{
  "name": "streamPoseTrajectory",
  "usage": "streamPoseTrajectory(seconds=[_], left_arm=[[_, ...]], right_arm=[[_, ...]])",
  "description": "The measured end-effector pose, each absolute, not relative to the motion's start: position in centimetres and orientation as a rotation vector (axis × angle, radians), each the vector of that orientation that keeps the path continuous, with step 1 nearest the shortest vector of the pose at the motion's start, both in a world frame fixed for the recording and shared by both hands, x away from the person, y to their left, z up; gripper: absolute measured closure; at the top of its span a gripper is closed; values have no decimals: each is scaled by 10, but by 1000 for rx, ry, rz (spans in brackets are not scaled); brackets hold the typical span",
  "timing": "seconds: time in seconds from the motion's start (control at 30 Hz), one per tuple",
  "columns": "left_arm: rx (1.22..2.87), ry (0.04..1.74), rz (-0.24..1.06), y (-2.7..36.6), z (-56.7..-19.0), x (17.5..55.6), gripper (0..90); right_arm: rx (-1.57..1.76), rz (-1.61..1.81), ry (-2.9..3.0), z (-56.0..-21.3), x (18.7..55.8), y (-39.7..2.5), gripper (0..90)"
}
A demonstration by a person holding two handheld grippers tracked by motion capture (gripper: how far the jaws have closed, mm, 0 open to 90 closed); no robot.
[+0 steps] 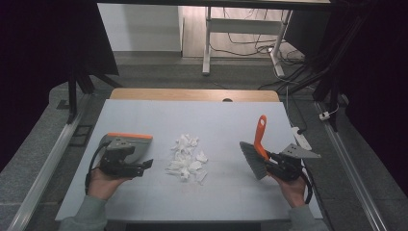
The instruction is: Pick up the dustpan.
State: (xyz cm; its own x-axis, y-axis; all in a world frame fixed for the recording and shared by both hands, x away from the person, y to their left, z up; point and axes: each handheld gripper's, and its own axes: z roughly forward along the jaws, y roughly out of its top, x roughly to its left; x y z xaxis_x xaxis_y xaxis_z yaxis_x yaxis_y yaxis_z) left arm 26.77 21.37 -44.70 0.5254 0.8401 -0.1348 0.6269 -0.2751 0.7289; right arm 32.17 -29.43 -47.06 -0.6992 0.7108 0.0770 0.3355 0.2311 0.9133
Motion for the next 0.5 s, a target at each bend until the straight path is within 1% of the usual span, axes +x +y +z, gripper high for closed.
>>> streamPoseTrajectory(seconds=[0.1,0.23,0.5], left_arm=[[1988,1234,373,226,-445,266,167],[1964,1274,370,231,-446,267,168],[1976,1396,407,244,-449,269,161]], right_arm=[[969,1453,2152,-471,322,-294,692],[971,1449,2152,-471,322,-294,691],[973,1446,2153,-471,321,-294,691]])
